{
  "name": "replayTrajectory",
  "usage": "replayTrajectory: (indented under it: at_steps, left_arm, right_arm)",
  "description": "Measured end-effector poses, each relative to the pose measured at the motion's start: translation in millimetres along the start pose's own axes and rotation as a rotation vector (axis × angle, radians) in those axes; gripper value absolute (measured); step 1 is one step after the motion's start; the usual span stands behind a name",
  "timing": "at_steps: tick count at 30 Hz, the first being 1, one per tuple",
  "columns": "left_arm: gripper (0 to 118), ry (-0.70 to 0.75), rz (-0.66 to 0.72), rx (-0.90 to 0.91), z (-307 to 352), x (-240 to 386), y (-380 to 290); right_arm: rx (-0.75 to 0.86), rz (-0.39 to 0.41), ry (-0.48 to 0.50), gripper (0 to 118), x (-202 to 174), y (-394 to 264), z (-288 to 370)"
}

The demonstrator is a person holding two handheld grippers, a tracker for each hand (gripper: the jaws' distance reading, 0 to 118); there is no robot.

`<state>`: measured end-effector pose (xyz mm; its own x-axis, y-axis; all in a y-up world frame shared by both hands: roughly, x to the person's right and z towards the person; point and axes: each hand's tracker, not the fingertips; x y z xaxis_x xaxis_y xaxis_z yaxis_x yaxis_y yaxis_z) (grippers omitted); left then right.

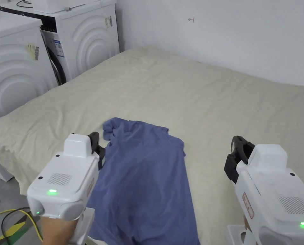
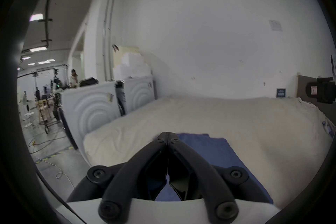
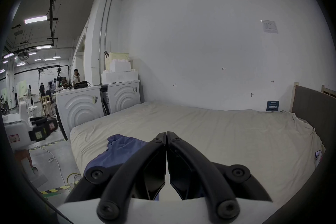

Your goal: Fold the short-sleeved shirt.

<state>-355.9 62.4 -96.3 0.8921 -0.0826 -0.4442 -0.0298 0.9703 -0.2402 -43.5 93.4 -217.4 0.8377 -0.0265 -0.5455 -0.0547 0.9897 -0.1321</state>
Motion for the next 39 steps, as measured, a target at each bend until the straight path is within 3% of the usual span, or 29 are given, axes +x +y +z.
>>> replayTrajectory:
  at_steps: [6,9,12,14,16,18,21,22,24,26,28,30,35,39]
  left_arm:
    - [5,-0.102,0.003,-0.258,-78,28,-10]
    - [27,-0.069,0.011,-0.422,-120,39,-22]
    - [71,-0.052,0.044,-0.586,-151,46,-34]
    - [94,-0.076,0.095,-0.634,-169,46,-46]
    - [102,-0.083,0.099,-0.699,-175,55,-53]
    - [102,-0.074,0.047,-0.758,-187,62,-66]
    - [101,-0.068,0.039,-0.798,-196,71,-81]
    - [96,-0.072,0.055,-0.827,-199,72,-85]
    - [71,-0.081,0.082,-0.878,-208,76,-98]
    - [60,-0.08,0.083,-0.853,-200,81,-99]
    - [24,-0.083,0.066,-0.835,-184,90,-87]
    - [1,-0.079,0.034,-0.818,-180,95,-85]
    - [0,-0.105,0.037,-0.778,-185,81,-87]
    - [0,-0.168,0.269,-0.707,-170,54,-69]
  right_arm:
    - [-0.014,0.007,-0.047,0,20,-2,0]
    - [-0.028,0.008,-0.073,0,32,-7,-1]
    - [-0.043,0.013,-0.1,0,43,-11,-1]
    - [-0.054,0.012,-0.118,0,50,-14,0]
    - [-0.066,0.007,-0.134,0,57,-17,1]
    - [-0.079,0.0,-0.148,0,64,-22,2]
    - [-0.097,0.0,-0.164,0,72,-28,4]
    - [-0.101,0.0,-0.169,0,74,-30,6]
    - [-0.111,-0.008,-0.178,0,80,-33,8]
    - [-0.119,-0.012,-0.185,0,84,-36,11]
    - [-0.123,-0.014,-0.191,0,88,-37,15]
    - [-0.125,-0.017,-0.196,0,92,-36,18]
    - [-0.112,-0.033,-0.213,0,102,-33,30]
    - [-0.094,-0.039,-0.227,0,110,-30,42]
